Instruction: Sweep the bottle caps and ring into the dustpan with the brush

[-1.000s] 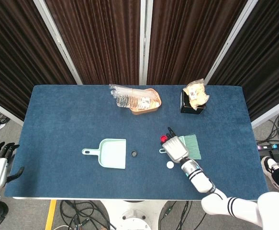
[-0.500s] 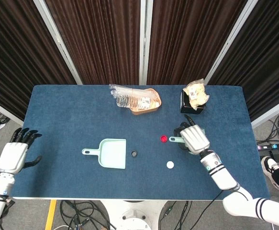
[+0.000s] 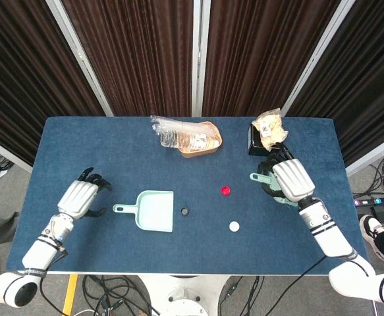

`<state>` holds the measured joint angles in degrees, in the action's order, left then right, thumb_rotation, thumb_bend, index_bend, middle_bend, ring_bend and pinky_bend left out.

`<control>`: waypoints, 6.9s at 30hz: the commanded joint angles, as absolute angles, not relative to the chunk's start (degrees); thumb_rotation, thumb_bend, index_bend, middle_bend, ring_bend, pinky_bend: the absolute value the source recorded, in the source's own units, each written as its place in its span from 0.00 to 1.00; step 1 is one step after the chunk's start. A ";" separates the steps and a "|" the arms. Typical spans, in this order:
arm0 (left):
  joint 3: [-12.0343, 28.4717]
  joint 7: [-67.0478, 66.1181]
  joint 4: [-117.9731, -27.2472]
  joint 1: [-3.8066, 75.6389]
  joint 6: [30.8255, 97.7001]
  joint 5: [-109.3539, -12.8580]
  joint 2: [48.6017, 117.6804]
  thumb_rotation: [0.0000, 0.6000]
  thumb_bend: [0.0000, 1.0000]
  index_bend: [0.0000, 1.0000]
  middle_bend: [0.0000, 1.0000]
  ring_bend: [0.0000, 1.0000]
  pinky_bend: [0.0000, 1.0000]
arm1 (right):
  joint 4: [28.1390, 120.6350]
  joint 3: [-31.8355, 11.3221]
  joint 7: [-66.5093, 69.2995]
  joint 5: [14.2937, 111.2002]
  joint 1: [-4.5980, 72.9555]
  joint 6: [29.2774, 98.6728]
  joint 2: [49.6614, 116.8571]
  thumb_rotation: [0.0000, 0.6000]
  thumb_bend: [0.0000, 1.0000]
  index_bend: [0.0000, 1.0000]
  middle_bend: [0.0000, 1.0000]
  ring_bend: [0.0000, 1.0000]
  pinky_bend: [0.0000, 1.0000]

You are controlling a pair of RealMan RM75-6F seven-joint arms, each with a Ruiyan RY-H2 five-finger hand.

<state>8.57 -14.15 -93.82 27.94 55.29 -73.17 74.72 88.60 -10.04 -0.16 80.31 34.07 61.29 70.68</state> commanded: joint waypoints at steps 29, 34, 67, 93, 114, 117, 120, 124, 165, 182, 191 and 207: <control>7.38 -33.85 -87.98 34.70 58.66 -53.85 91.47 1.00 0.26 0.46 0.47 0.31 0.17 | 82.60 -8.15 5.79 81.33 34.04 60.22 73.76 1.00 0.39 0.65 0.62 0.27 0.05; 7.03 -34.20 -87.32 35.27 58.58 -53.42 91.60 1.00 0.28 0.47 0.48 0.31 0.17 | 82.29 -8.08 6.04 81.30 34.08 60.15 73.96 1.00 0.39 0.65 0.62 0.27 0.05; 6.30 -38.64 -91.77 40.69 55.05 -52.12 86.36 1.00 0.37 0.52 0.53 0.36 0.17 | 67.89 -6.46 28.49 91.32 42.70 54.52 80.32 1.00 0.44 0.67 0.62 0.27 0.05; 5.59 -37.54 -93.05 49.52 48.15 -40.78 83.86 1.00 0.37 0.52 0.53 0.36 0.17 | 42.98 -0.09 53.25 100.31 51.22 64.34 101.57 1.00 0.46 0.70 0.64 0.27 0.07; 4.12 -38.51 -95.00 53.45 50.85 -39.79 85.41 1.00 0.37 0.52 0.53 0.36 0.17 | 65.03 3.58 47.05 98.37 40.27 78.75 88.43 1.00 0.53 0.71 0.65 0.27 0.08; 4.09 -39.09 -95.17 54.15 51.41 -39.12 85.53 1.00 0.37 0.52 0.53 0.36 0.17 | 68.05 4.82 42.27 97.71 37.35 79.66 85.90 1.00 0.54 0.71 0.65 0.27 0.08; 3.99 -39.65 -95.42 54.60 52.12 -38.85 85.57 1.00 0.37 0.52 0.53 0.36 0.17 | 68.49 5.61 38.96 97.50 35.24 80.40 85.53 1.00 0.55 0.71 0.65 0.27 0.08; 3.69 -40.14 -95.79 55.16 52.48 -38.04 85.70 1.00 0.37 0.52 0.53 0.36 0.17 | 67.11 5.90 36.22 96.76 33.06 80.22 87.44 1.00 0.56 0.71 0.65 0.27 0.08; 3.60 -42.57 -96.16 59.97 54.27 -32.86 88.24 1.00 0.37 0.52 0.53 0.36 0.17 | 43.39 -5.64 44.09 95.32 42.39 78.52 118.34 1.00 0.59 0.71 0.65 0.27 0.08; 2.92 -41.91 -96.63 60.32 54.54 -32.78 87.47 1.00 0.37 0.52 0.53 0.36 0.17 | 48.02 -2.92 44.03 96.13 39.86 81.21 109.47 1.00 0.59 0.72 0.65 0.28 0.08; 3.12 -42.86 -95.85 61.19 54.81 -30.59 88.00 1.00 0.37 0.52 0.53 0.36 0.17 | 45.72 -2.46 46.42 94.23 39.96 76.30 108.82 1.00 0.59 0.72 0.65 0.28 0.08; 2.90 -44.88 -95.98 63.07 54.72 -27.71 88.23 1.00 0.37 0.52 0.53 0.36 0.17 | 43.07 -3.95 52.24 94.93 44.31 75.00 115.08 1.00 0.59 0.72 0.65 0.28 0.08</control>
